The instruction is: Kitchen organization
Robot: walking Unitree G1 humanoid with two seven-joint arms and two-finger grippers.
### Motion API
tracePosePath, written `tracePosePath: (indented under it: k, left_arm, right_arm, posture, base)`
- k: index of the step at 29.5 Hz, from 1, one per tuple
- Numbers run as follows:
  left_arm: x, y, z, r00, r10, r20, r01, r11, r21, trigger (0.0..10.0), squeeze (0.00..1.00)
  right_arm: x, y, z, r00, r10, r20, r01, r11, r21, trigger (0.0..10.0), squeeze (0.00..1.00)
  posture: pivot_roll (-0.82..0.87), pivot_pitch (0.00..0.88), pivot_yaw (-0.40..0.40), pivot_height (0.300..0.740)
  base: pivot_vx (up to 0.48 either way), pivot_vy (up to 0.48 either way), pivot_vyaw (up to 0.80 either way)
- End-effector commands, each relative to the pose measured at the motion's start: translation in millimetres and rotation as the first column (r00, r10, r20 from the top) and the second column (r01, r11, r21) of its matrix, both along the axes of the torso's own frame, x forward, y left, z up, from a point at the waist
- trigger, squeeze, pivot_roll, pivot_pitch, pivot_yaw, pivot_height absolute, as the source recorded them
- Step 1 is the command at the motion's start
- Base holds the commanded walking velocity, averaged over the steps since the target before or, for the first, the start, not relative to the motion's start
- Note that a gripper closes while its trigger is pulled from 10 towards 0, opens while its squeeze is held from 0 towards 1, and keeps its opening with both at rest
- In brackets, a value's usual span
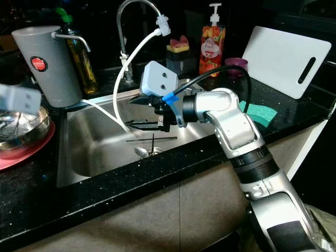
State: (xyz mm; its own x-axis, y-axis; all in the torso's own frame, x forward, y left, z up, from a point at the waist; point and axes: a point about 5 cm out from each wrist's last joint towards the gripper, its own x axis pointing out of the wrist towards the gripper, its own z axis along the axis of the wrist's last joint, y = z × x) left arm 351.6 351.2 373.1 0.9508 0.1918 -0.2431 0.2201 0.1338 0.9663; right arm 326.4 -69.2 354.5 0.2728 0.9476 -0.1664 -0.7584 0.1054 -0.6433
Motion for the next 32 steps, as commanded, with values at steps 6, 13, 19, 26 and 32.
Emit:
tracePosePath:
  k: [6, 13, 19, 26, 32]
  left_arm:
    - [-3.4, 22.0, -33.1, 0.985, 0.150, 0.085, -0.114, 0.937, -0.331, 10.0, 0.00]
    - [-11.4, 33.8, -37.3, 0.977, 0.200, 0.071, -0.158, 0.910, -0.382, 10.0, 0.00]
    - [-13.8, 37.1, -42.1, 0.970, 0.230, 0.076, -0.146, 0.806, -0.574, 10.0, 0.00]
    - [-11.6, 35.7, -51.8, 0.968, 0.243, 0.058, -0.156, 0.769, -0.620, 10.0, 0.00]
    - [-10.1, 34.6, -60.7, 0.965, 0.260, 0.042, -0.164, 0.718, -0.676, 10.0, 0.00]
  right_arm:
    - [-2.1, -7.9, -16.6, 1.000, -0.017, -0.023, 0.016, 0.998, -0.054, 10.0, 0.00]
    - [0.3, -14.8, -34.0, 0.997, -0.052, -0.050, 0.046, 0.993, -0.108, 10.0, 0.00]
    - [2.3, -1.9, -19.2, 0.999, -0.040, -0.028, 0.040, 0.999, -0.015, 10.0, 0.00]
    - [-10.9, 11.1, 21.2, 0.985, 0.111, -0.133, -0.075, 0.965, 0.250, 10.0, 0.00]
    - [-18.5, 18.5, 38.2, 0.961, 0.211, -0.180, -0.140, 0.929, 0.344, 10.0, 0.00]
  posture:
    - [0.06, 0.106, 0.046, 0.740]
    - [0.06, 0.107, 0.037, 0.740]
    - [0.07, 0.106, 0.033, 0.740]
    - [0.09, 0.100, 0.035, 0.740]
    - [0.10, 0.092, 0.035, 0.740]
  base:
    - [0.000, 0.000, 0.00]
    - [0.000, 0.000, 0.00]
    - [0.000, 0.000, 0.00]
    - [0.000, 0.000, 0.00]
    - [0.000, 0.000, 0.00]
